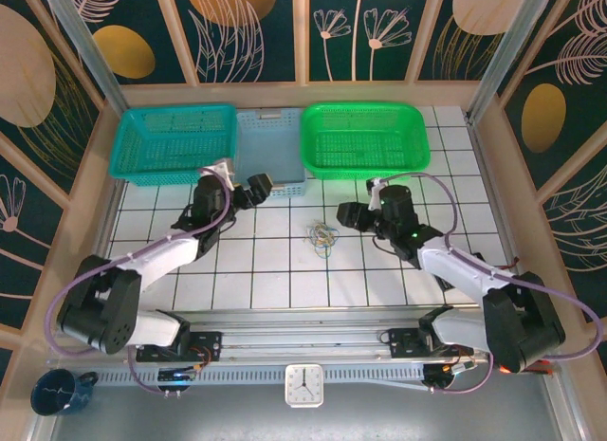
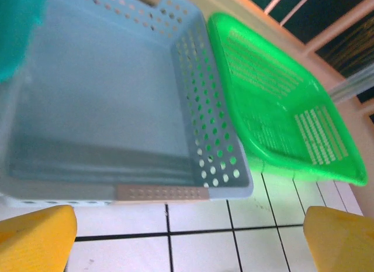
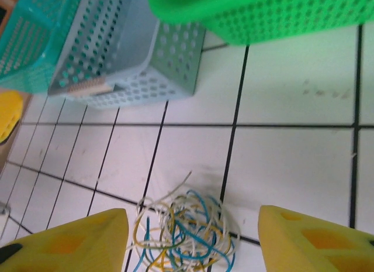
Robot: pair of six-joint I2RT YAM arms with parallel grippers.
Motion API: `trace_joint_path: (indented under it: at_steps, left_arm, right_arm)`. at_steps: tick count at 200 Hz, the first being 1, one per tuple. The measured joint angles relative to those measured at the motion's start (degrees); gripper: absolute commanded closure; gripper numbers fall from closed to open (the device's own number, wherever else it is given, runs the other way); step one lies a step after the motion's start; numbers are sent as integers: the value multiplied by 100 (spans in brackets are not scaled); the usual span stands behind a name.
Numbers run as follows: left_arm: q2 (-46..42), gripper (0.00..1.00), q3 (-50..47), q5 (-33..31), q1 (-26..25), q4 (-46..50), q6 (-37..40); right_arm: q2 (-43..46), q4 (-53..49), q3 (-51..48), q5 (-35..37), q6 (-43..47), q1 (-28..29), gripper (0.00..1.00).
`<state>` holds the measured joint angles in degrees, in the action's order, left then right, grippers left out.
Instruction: Untangle the cables
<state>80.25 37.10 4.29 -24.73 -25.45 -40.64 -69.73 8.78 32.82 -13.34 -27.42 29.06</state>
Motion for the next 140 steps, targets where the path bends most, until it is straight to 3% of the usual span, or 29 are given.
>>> trace_joint_path:
  at_steps: [41,83,140]
  left_arm:
    - [715,1,258,-66,-566,15,-225]
    - [970,1,188,-70,-732,11,-562]
    - [970,1,188,-184,-754,4,-614]
  right_arm:
    - [-264,46,-4,105,-195,551,56]
    - [-407,44,-4,131,-282,708,68]
    - [-411,-208,87,341,-118,1272,68]
